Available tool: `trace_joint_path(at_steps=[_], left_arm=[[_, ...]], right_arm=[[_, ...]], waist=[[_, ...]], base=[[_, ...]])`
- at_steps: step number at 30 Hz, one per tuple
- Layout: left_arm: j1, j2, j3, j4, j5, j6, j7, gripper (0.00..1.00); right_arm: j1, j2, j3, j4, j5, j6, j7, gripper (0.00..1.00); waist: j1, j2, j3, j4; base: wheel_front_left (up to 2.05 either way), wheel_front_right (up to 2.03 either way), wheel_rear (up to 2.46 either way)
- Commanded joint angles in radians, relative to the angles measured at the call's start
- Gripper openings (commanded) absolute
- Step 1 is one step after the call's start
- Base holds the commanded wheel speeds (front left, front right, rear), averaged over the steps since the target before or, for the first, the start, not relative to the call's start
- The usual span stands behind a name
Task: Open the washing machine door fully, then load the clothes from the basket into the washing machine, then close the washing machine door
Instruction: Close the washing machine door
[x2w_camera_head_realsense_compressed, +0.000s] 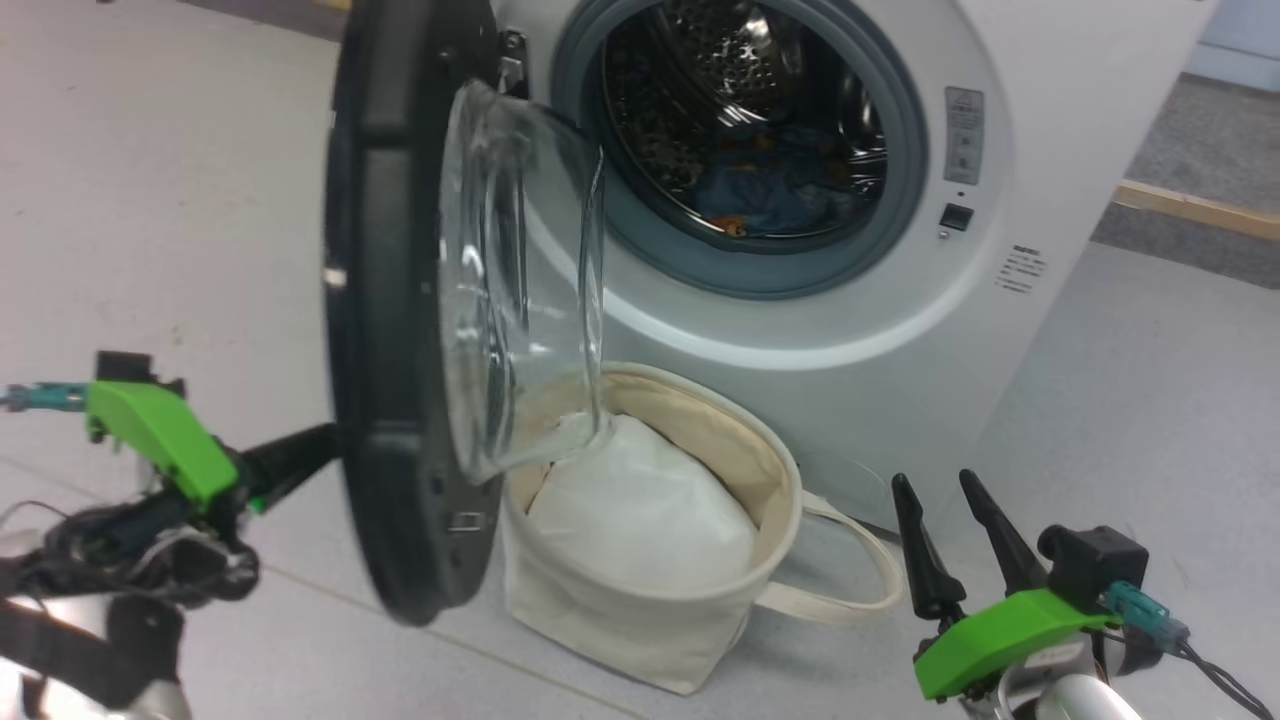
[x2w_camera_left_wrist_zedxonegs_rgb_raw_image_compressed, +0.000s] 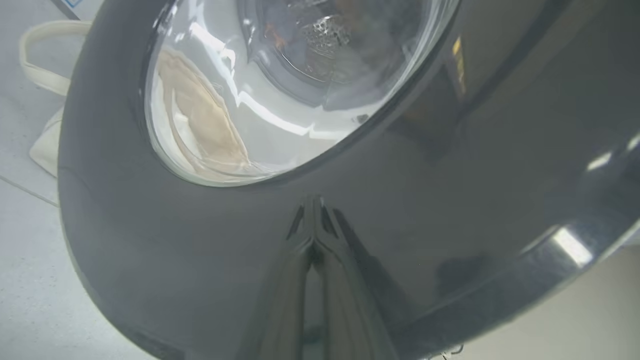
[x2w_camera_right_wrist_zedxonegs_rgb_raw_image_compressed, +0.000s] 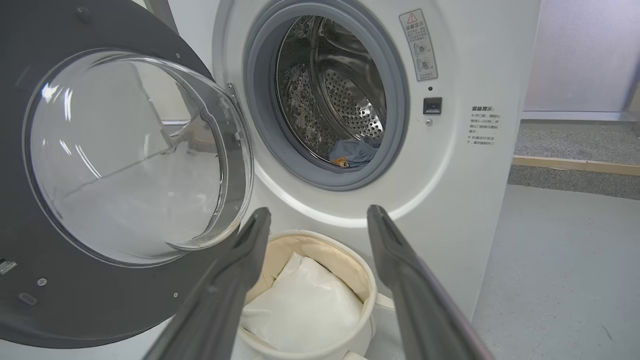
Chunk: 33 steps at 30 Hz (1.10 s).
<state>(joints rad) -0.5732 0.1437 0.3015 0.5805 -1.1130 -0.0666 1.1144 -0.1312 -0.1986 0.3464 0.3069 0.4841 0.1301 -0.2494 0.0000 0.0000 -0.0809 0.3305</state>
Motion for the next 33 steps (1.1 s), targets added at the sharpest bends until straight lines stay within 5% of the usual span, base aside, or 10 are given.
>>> trace_joint_path(at_steps=[1,8,13,25,33], left_arm=[[-0.003,0.000,0.005,-0.100,-0.005,0.020,0.025,0.00],[0.108,-0.069,-0.047,-0.365,-0.010,0.106,0.051,0.00],[0.121,-0.082,-0.048,-0.413,0.003,0.132,-0.028,0.00],[0.034,-0.071,0.030,-0.349,0.000,0.102,-0.203,0.00],[-0.031,-0.035,0.090,-0.265,0.011,0.082,-0.310,0.00]], right_arm=[[-0.019,-0.002,0.006,-0.035,-0.012,0.001,-0.012,1.00],[-0.023,0.002,-0.013,-0.042,-0.027,0.001,-0.012,1.00],[-0.034,0.005,-0.022,-0.052,-0.038,0.001,-0.012,1.00],[-0.065,0.009,-0.037,-0.070,-0.054,0.001,-0.012,1.00],[-0.093,0.020,-0.029,-0.068,-0.053,0.001,-0.012,1.00]], waist=[[0.0000,0.0000,0.004,-0.028],[0.0000,0.0000,0.028,-0.156],[0.0000,0.0000,0.055,-0.275],[0.0000,0.0000,0.124,-0.552],[0.0000,0.0000,0.156,-0.650]], base=[[0.00,0.00,0.00],[0.00,0.00,0.00],[0.00,0.00,0.00],[0.00,0.00,0.00],[0.00,0.00,0.00]])
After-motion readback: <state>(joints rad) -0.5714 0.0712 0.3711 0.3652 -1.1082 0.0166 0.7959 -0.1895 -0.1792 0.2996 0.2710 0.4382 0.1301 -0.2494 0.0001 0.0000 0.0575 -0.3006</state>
